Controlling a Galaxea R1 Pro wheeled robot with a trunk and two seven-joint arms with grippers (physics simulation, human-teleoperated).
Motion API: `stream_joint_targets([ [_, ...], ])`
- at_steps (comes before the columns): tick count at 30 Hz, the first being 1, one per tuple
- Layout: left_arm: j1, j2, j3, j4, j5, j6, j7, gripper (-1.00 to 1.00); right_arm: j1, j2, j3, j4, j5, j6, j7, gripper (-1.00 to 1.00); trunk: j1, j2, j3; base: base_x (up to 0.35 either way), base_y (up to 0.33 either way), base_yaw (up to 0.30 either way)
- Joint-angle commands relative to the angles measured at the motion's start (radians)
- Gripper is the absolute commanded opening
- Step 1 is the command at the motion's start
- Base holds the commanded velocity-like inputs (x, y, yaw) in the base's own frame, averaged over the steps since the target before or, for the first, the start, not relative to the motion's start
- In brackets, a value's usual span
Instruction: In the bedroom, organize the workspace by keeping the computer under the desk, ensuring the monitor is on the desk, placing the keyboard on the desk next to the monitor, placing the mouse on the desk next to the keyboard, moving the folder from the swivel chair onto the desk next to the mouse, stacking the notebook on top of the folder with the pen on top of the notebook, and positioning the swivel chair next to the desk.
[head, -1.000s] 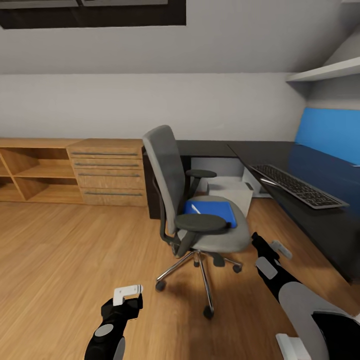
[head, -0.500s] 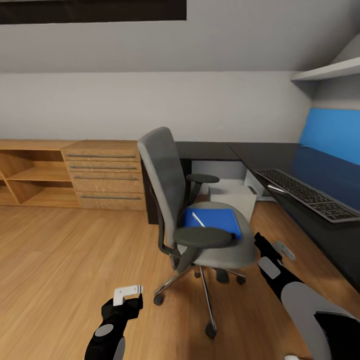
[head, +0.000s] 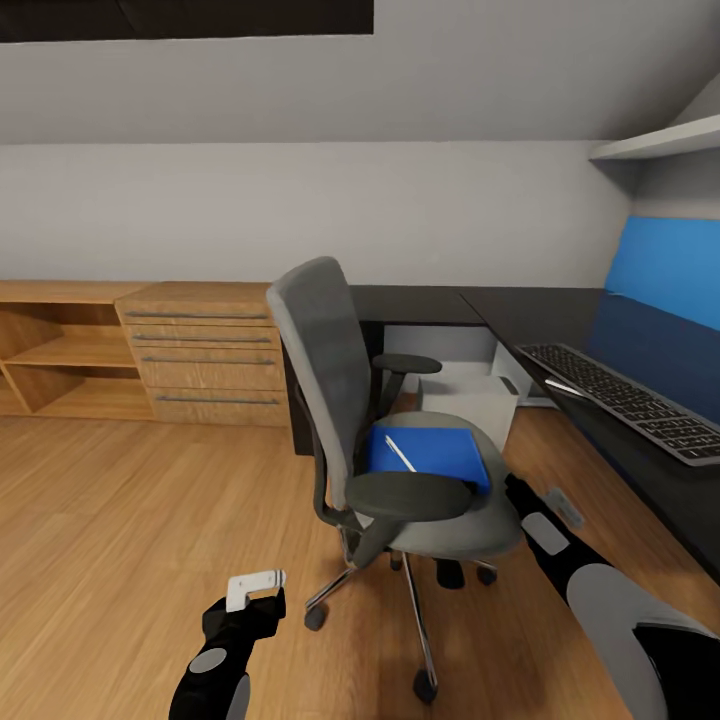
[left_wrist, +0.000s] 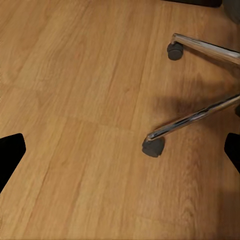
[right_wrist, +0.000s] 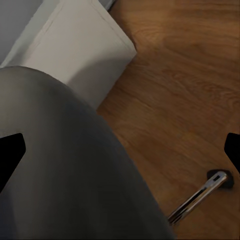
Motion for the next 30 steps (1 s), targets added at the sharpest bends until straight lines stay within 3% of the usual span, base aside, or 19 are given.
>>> stream_joint_targets([
  [1,0.000,0.000,-0.001,-0.001,0.001,0.005,0.005,1.00,0.000,-0.001,-0.001,-0.001,-0.011,0.012,-0.001,1.00,0.000,0.000,-0.001,0.004,0.000,0.000],
  [11,0.000,0.000,-0.002,-0.001,0.001,0.006,0.006,1.00,0.000,0.001,-0.003,-0.011,-0.024,0.046,-0.004,1.00,0.000,0.000,-0.001,0.001,0.000,0.031],
  [30,0.000,0.000,-0.003,-0.001,0.001,0.006,0.003,1.00,0.000,0.003,-0.003,-0.012,-0.023,0.045,-0.005,1.00,0.000,0.000,0.005,0.000,0.000,0.262],
])
